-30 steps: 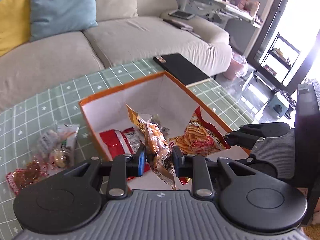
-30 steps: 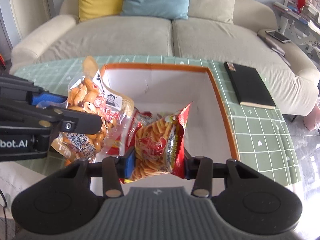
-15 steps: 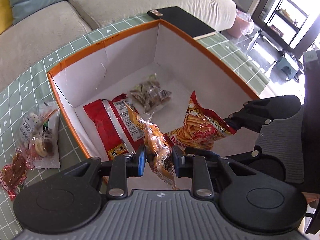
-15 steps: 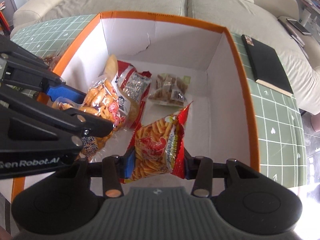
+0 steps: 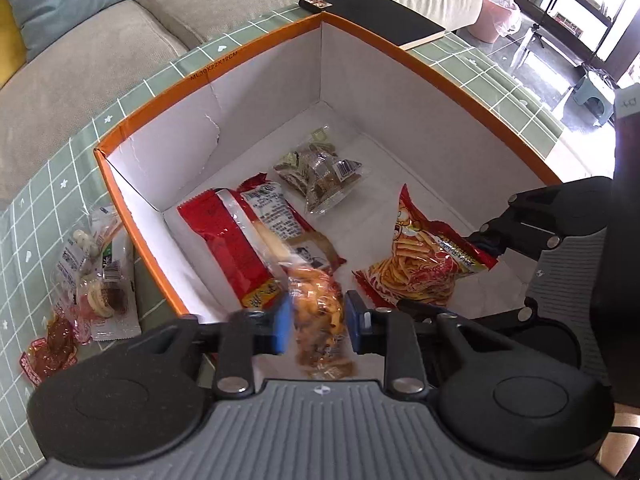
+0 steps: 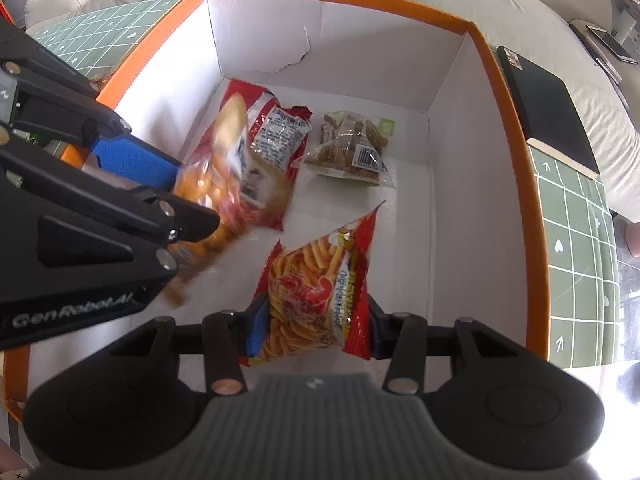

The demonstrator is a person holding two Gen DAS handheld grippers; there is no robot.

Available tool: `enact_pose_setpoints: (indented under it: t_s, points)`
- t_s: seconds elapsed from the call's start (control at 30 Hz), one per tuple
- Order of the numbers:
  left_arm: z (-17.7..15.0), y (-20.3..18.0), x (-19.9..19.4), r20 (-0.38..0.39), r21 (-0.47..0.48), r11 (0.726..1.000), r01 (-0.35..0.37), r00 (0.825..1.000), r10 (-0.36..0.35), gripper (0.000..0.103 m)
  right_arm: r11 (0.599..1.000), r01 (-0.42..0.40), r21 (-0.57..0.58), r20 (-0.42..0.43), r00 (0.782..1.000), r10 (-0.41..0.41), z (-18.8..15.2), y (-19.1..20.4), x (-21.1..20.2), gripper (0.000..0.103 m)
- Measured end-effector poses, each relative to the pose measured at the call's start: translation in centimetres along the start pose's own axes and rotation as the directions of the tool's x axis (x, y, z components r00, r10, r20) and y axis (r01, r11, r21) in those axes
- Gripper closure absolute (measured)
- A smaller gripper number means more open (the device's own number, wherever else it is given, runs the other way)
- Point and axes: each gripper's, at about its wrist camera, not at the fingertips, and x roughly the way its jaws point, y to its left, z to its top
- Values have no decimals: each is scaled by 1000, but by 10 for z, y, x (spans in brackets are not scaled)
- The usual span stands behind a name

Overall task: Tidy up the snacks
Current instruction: 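Open both grippers to release the packets and withdraw from the box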

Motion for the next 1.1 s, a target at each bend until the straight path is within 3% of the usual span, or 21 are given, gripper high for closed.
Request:
enact_pose_setpoints:
  t_s: [0.13,0.23,0.4,0.63,0.87,1.1]
  points:
    - [-1,2,-7,9,-2,1000,9,1000,-9,65,1000,14,-6,-12,1000,-14,0,2,0,56]
    - [-3,2,-15,24,10,1000,2,1000,-2,56,1000,26,-7,-5,1000,-26,1,3,-4,42]
    - [-7,-1,-32,70,46,998,-41,997,38,38,998,59,-17,5,998,-59,2,6,-15,32]
    - [-14,3,-59,121,54,997,-55,991,48,32,995,96,-21,33,995,-95,3,11,-37,18]
    - [-31,19,-88,173,28,997,-78,982,72,30,993,114,-14,102,988,-112,5,28,-67,16]
    - [-57,47,-112,224,-40,989,-144,963,149,29,996,89,2,212,973,-87,9,66,-101,13]
